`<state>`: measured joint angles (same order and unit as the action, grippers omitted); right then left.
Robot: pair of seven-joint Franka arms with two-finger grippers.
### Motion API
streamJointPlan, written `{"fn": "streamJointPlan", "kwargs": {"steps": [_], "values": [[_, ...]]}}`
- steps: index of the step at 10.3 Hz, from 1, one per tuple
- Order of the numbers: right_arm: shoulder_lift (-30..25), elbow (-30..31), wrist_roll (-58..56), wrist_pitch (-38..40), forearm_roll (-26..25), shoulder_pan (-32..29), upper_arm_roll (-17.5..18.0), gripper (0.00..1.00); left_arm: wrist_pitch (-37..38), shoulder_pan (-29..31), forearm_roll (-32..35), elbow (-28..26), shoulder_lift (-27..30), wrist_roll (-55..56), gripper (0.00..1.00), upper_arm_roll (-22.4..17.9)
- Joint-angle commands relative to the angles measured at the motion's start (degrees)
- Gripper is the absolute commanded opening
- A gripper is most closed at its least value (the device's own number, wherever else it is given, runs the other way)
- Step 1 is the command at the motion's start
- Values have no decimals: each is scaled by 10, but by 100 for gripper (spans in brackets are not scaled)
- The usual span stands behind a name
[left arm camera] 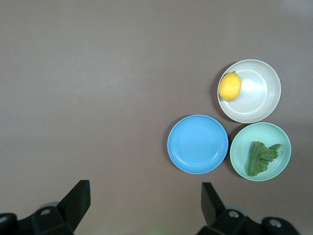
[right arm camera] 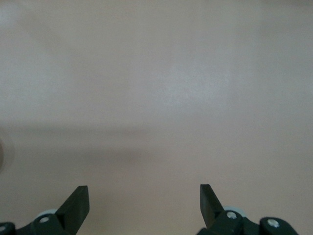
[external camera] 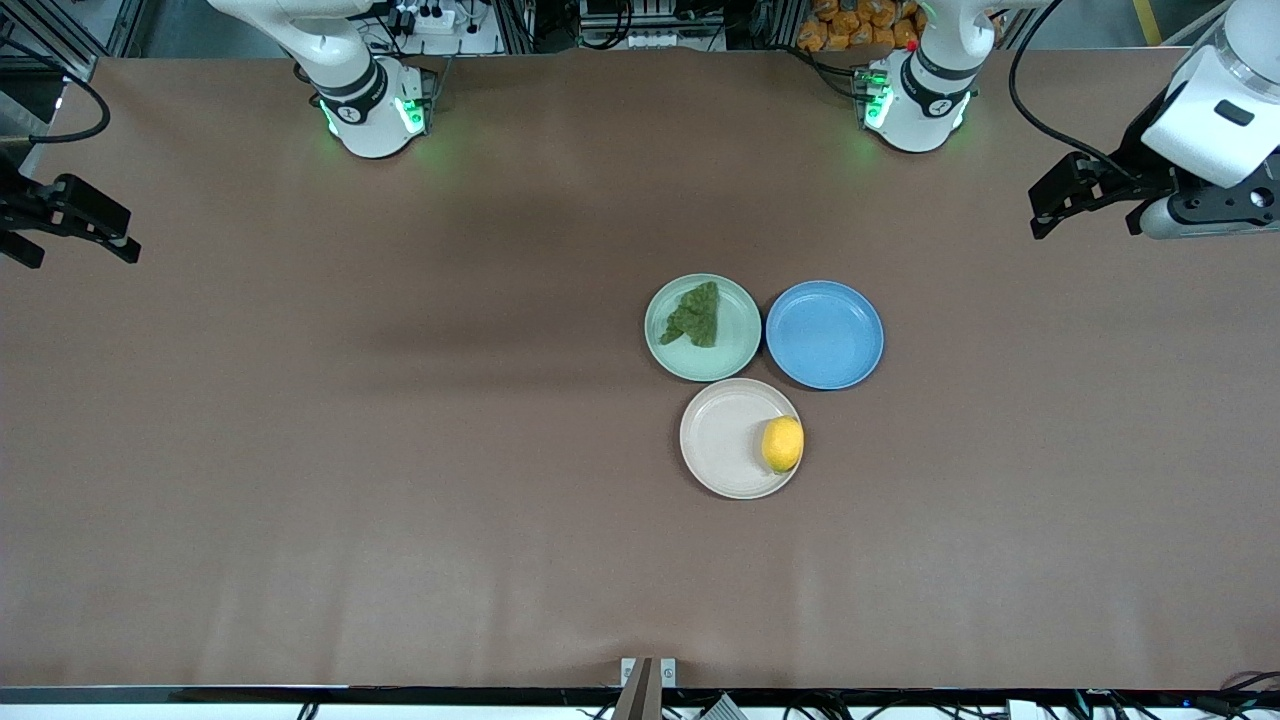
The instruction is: Place lemon and lettuce in plates
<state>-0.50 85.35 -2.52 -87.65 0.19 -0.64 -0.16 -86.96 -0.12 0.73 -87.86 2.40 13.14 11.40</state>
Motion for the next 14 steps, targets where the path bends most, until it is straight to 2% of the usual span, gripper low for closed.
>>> {"fn": "streamJointPlan", "kwargs": {"steps": [1,14], "values": [[-6,5,21,6,6,-1,-2,100,15,-4,8,18,-9,-3,100,2],[-6,10,14,-4,1,0,1,100,14,-6,2,18,-19,-3,100,3]]}}
